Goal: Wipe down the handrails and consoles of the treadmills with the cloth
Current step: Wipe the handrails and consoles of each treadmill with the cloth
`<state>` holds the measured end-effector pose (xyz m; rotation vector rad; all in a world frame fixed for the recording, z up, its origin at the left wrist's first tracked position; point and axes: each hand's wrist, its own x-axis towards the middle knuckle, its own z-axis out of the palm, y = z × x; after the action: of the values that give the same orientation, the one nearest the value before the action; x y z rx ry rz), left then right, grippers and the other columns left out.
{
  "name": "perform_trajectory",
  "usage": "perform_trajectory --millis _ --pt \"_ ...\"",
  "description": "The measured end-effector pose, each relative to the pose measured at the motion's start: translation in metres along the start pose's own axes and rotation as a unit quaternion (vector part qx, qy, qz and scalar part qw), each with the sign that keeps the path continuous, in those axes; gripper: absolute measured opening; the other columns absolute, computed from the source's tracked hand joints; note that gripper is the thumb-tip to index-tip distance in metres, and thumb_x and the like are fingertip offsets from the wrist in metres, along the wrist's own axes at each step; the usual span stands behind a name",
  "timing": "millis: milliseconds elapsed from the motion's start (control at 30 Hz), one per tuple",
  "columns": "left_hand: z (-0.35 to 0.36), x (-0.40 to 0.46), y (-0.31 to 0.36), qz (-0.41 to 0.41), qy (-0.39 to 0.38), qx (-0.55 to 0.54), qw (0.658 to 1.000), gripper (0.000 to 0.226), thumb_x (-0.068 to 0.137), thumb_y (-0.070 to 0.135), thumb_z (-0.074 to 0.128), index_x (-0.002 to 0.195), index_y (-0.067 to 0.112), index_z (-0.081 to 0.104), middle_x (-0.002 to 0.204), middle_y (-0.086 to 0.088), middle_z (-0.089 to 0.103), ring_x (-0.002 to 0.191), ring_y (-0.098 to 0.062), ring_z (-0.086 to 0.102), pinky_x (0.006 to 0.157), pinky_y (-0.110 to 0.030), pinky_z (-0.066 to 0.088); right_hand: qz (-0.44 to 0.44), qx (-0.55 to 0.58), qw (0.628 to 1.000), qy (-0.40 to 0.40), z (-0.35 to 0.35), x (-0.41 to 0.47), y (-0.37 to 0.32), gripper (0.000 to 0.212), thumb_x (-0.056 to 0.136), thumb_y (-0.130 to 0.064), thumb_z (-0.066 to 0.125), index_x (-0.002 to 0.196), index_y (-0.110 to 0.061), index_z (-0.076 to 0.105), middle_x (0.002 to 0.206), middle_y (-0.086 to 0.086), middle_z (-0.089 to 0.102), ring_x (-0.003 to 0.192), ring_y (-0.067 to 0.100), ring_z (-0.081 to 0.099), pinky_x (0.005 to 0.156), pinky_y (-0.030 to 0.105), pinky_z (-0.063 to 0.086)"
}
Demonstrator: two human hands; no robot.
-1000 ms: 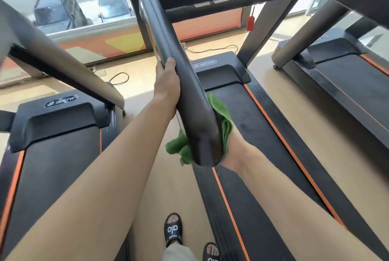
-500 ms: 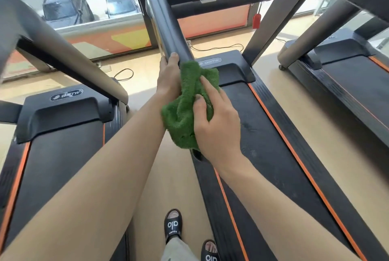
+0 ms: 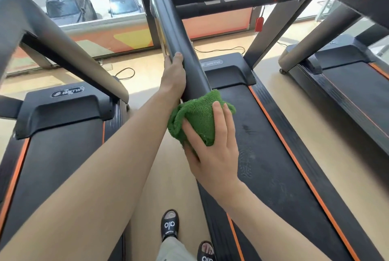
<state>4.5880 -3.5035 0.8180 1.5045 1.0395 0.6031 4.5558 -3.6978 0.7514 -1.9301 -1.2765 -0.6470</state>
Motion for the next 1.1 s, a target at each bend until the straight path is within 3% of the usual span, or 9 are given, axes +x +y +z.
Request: perform_trajectory --millis 233,367,567,733,800,867,933,1000,1100 --pt "-0.005 0.002 0.004 -0.024 -0.028 -0.067 0.997 0.056 0.109 0.038 0.035 0.158 0.013 0.024 0.156 -0.013 0.039 0.137 -0.030 0.046 0.089 -0.023 0.042 0.095 0.160 0.973 -0.136 -0.022 0.067 0.003 0.049 0.091 -0.035 0.060 0.139 -0.031 0.060 0.157 0.004 0.039 0.143 0.023 0.038 0.108 0.038 0.045" --pt "-0.010 -0.012 0.004 -0.047 -0.069 -0.165 0.983 0.052 0.107 0.039 0.043 0.153 0.019 0.029 0.146 -0.023 0.047 0.125 -0.042 0.056 0.096 -0.053 0.053 0.158 0.279 0.934 -0.157 -0.023 0.093 0.017 0.046 0.098 -0.030 0.059 0.142 -0.038 0.055 0.154 -0.018 0.041 0.134 -0.004 0.042 0.107 0.016 0.038" --pt "-0.009 -0.015 0.008 -0.031 -0.054 -0.110 0.992 0.061 0.104 0.051 0.035 0.159 0.030 0.019 0.156 -0.001 0.040 0.132 -0.021 0.047 0.115 -0.044 0.039 0.131 0.094 0.987 -0.025 -0.006 -0.008 -0.012 0.051 0.099 -0.039 0.057 0.146 -0.031 0.040 0.159 0.019 0.026 0.146 0.034 0.035 0.093 0.052 0.055" --pt "-0.009 -0.010 0.002 -0.036 -0.055 -0.079 0.995 0.077 0.088 0.062 0.038 0.157 0.030 0.026 0.154 -0.006 0.043 0.136 -0.027 0.047 0.115 -0.046 0.039 0.054 0.039 0.997 -0.040 -0.006 -0.004 0.002 0.050 0.093 -0.033 0.068 0.138 -0.035 0.048 0.156 0.025 0.024 0.140 0.045 0.039 0.086 0.050 0.058" --pt "-0.012 -0.005 0.005 -0.028 -0.065 -0.061 0.996 0.067 0.102 0.054 0.037 0.159 0.024 0.021 0.155 -0.005 0.040 0.135 -0.025 0.046 0.112 -0.031 0.039 0.057 0.038 0.996 -0.055 -0.013 0.008 -0.003 0.054 0.093 -0.031 0.067 0.142 -0.037 0.047 0.155 0.026 0.031 0.140 0.042 0.040 0.081 0.048 0.059" --pt "-0.018 -0.001 0.003 -0.042 -0.082 -0.053 0.994 0.057 0.108 0.046 0.033 0.160 0.026 0.018 0.146 0.001 0.043 0.130 -0.020 0.048 0.089 -0.013 0.044 0.073 0.036 0.993 -0.085 -0.017 0.025 -0.007 0.056 0.092 -0.031 0.066 0.145 -0.035 0.049 0.153 0.023 0.036 0.135 0.040 0.044 0.077 0.046 0.060" --pt "-0.028 -0.002 -0.001 -0.076 -0.113 -0.114 0.984 0.049 0.108 0.045 0.038 0.154 0.028 0.036 0.130 0.005 0.057 0.116 -0.015 0.062 0.076 -0.019 0.055 0.086 0.003 0.988 -0.126 -0.024 0.047 -0.012 0.060 0.089 -0.035 0.066 0.147 -0.035 0.049 0.153 0.021 0.038 0.129 0.038 0.048 0.076 0.045 0.058" --pt "-0.041 0.001 -0.009 -0.092 -0.115 -0.191 0.970 0.045 0.107 0.044 0.041 0.142 0.019 0.054 0.115 0.003 0.067 0.105 -0.011 0.068 0.092 -0.032 0.057 0.078 -0.073 0.971 -0.213 -0.026 0.076 -0.017 0.065 0.091 -0.040 0.060 0.152 -0.042 0.037 0.158 0.022 0.028 0.128 0.039 0.046 0.082 0.044 0.054" --pt "-0.058 0.015 -0.025 -0.099 -0.104 -0.271 0.952 0.054 0.108 0.048 0.027 0.139 0.016 0.057 0.137 0.000 0.061 0.131 -0.016 0.054 0.118 -0.044 0.037 0.035 -0.181 0.906 -0.380 -0.015 0.120 -0.025 0.071 0.095 -0.039 0.053 0.157 -0.042 0.019 0.163 0.024 -0.006 0.142 0.050 0.023 0.100 0.051 0.043"
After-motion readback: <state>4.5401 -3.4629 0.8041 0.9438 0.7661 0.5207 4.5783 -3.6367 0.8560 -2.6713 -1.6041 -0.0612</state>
